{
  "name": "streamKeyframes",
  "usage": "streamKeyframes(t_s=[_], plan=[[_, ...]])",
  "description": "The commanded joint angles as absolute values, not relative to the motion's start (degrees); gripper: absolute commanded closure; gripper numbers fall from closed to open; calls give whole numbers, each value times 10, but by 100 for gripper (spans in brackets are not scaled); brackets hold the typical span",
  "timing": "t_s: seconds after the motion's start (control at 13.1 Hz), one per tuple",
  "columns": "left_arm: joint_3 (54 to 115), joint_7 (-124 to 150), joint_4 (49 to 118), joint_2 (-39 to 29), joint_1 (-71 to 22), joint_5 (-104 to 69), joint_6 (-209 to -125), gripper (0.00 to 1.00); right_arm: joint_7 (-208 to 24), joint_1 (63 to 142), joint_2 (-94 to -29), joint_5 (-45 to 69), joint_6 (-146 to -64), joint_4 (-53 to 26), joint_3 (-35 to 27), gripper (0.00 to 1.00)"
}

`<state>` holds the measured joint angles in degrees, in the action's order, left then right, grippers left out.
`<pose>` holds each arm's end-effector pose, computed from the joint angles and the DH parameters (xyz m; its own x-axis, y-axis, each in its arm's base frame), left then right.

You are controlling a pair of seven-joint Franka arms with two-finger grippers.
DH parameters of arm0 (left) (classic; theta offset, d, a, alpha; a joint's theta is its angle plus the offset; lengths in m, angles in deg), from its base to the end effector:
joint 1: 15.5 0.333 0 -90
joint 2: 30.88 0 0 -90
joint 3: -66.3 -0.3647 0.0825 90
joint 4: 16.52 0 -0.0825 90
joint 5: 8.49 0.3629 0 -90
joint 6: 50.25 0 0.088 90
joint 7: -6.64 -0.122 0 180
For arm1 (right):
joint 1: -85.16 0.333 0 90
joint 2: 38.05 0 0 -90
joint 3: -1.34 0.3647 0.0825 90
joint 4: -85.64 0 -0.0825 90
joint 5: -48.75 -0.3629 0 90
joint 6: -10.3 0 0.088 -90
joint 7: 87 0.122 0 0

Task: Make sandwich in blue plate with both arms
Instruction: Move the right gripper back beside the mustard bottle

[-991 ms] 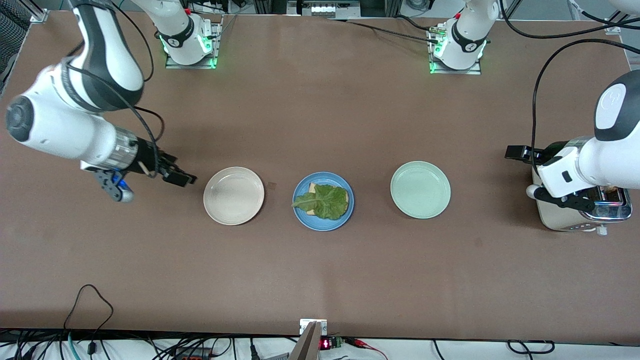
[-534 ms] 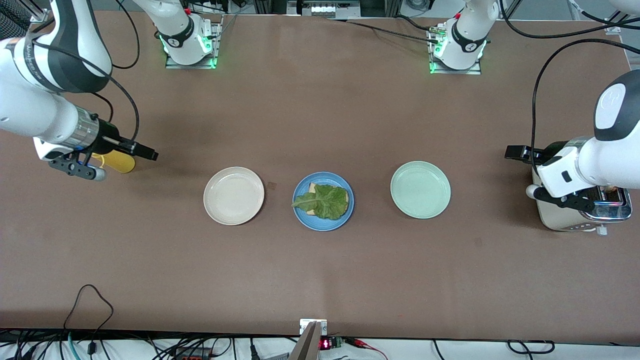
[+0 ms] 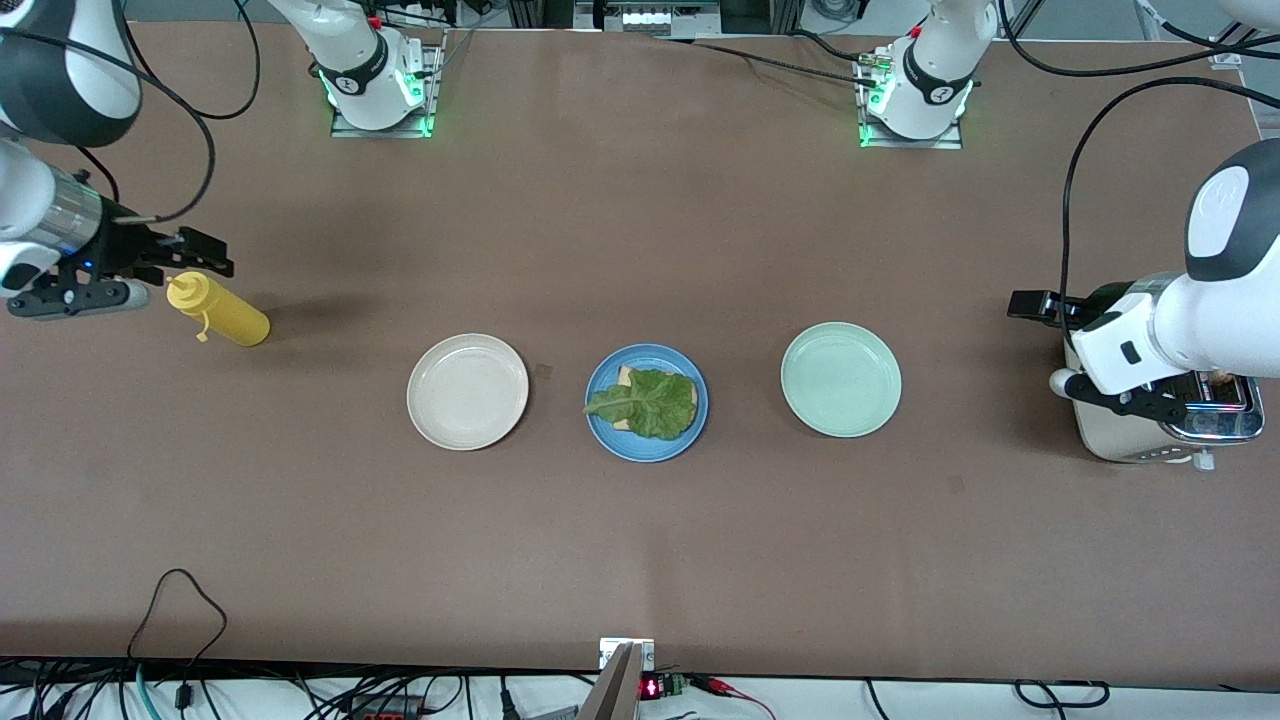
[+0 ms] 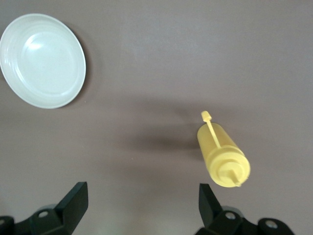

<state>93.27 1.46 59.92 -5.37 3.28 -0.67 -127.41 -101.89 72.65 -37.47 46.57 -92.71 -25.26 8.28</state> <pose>0.6277 -0.0108 0.5058 0.9010 -0.2277 -0.3692 -0.2068 -0.9737 0.0956 0.5175 -0.0465 0.5177 0.9815 0.1538 -0.1143 0.1470 -0.9869 -0.0660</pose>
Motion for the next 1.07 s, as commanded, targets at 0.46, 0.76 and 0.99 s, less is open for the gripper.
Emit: streamKeyframes(t_s=[0.46,0.76,0.99], plan=[[937,17,586,-50,30,2,-1269,0,-1329,610,-348,456,-916,-284,90,0],[936,19,585,-49,23,2,-1269,0,-1498,591,-356,399,-924,-284,36,0],[936,19,585,-46,18,0,-1271,0,-1628,577,-365,360,-933,-285,28,0]])
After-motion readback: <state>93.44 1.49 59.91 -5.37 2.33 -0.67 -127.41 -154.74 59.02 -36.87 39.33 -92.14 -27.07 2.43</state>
